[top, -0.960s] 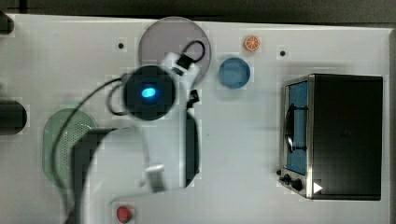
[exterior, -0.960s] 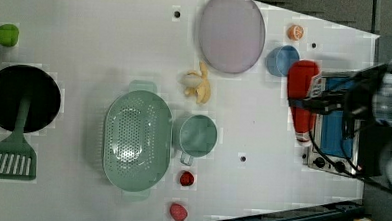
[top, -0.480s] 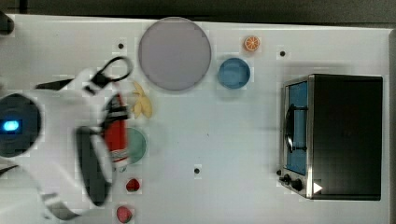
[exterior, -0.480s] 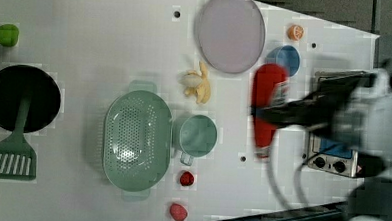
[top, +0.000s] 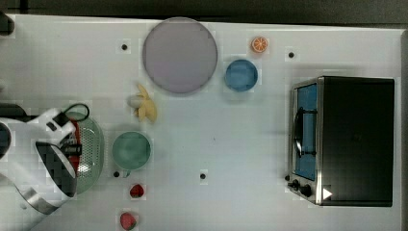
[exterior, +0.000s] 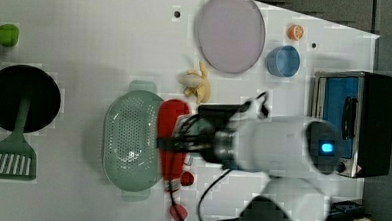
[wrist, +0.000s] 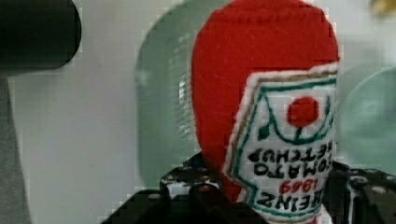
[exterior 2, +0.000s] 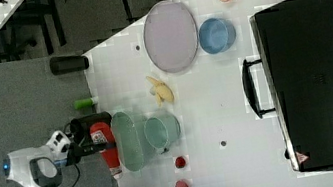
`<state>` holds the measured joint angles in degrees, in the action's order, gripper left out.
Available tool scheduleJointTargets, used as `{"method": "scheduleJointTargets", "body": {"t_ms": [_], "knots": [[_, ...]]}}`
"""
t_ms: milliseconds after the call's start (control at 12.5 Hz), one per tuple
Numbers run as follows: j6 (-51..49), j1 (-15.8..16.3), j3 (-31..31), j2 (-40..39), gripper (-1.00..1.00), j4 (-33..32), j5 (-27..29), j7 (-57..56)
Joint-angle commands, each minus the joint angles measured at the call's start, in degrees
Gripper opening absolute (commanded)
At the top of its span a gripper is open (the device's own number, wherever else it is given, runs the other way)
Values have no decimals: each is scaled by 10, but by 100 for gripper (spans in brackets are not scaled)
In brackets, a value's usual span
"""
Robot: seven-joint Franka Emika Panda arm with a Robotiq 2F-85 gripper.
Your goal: Pick Ketchup from the table and place it in strainer.
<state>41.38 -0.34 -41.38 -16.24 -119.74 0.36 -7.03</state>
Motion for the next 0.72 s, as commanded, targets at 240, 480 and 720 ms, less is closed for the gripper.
{"method": "scheduleJointTargets", "body": {"t_ms": [240, 480, 720], "knots": [[92, 17, 6, -67, 21, 9, -49, 99], [116, 19, 17, -117, 51, 9, -85, 99], [143, 17, 20, -112, 100, 19, -91, 108]]}}
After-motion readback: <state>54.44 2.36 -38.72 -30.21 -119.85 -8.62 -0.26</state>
